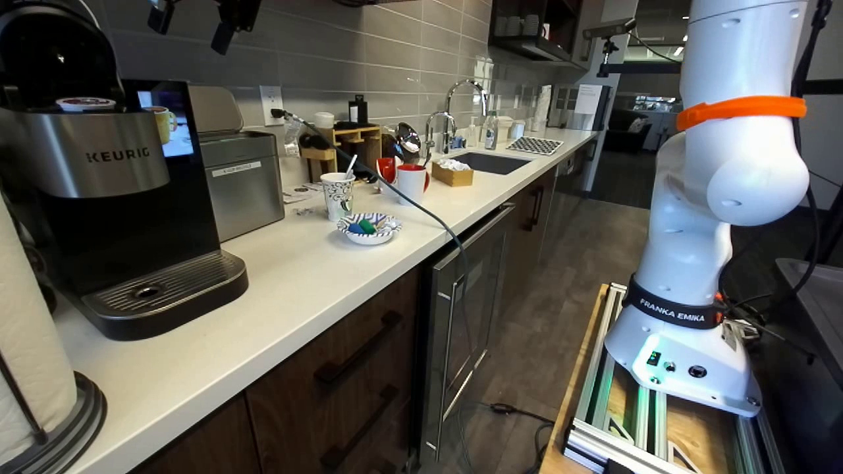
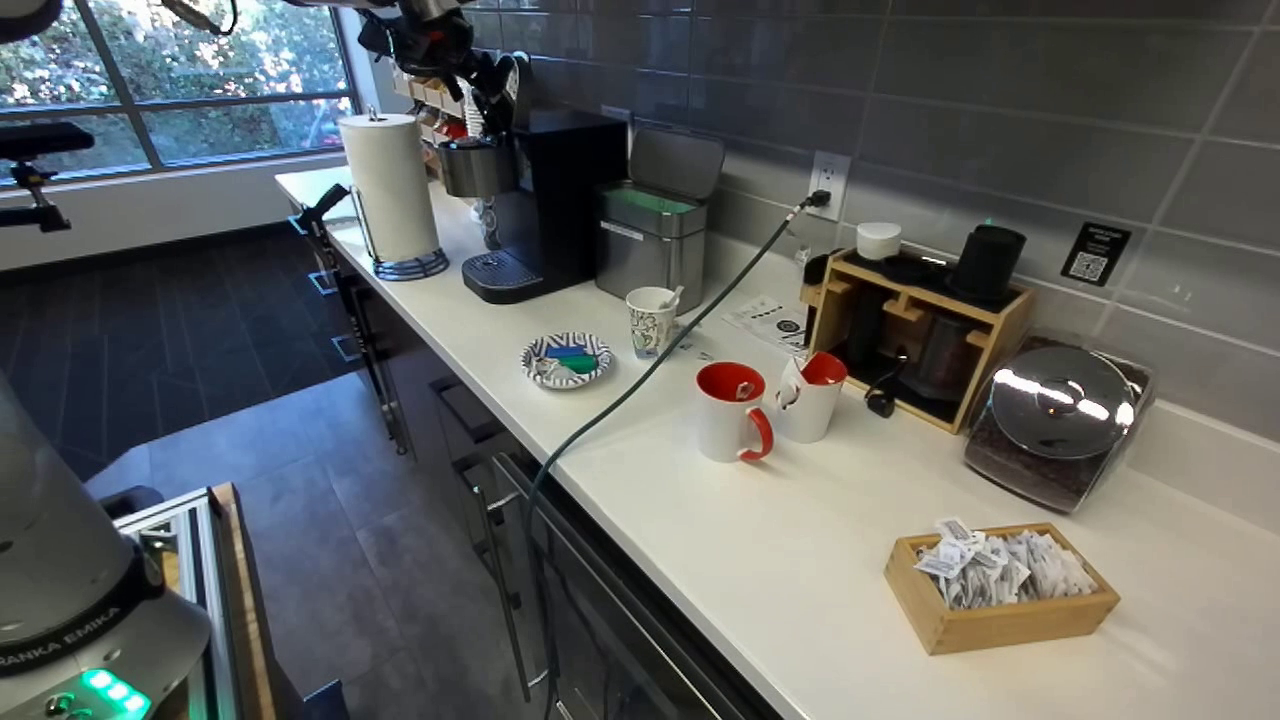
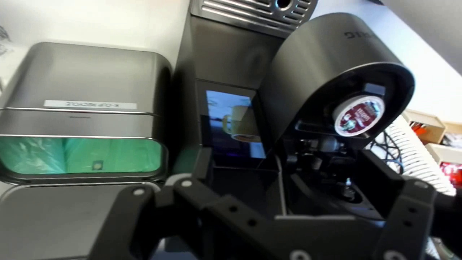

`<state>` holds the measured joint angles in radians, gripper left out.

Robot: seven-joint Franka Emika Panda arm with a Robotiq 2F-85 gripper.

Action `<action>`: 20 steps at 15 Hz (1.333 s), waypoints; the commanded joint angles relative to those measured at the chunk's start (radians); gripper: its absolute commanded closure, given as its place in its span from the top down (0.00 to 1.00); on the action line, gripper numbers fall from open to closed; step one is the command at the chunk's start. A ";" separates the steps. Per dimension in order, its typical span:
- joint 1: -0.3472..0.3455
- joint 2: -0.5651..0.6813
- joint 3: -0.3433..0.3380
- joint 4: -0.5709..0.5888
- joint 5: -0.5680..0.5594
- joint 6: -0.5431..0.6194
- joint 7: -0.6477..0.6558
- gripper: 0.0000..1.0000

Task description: Pick up the small cup from the coffee marker and put it on the counter

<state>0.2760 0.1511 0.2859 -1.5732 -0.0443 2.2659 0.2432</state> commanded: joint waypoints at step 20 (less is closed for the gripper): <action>0.195 0.105 0.005 0.208 -0.084 -0.363 0.344 1.00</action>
<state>0.4704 0.2562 0.2905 -1.3655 -0.1285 1.9034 0.5869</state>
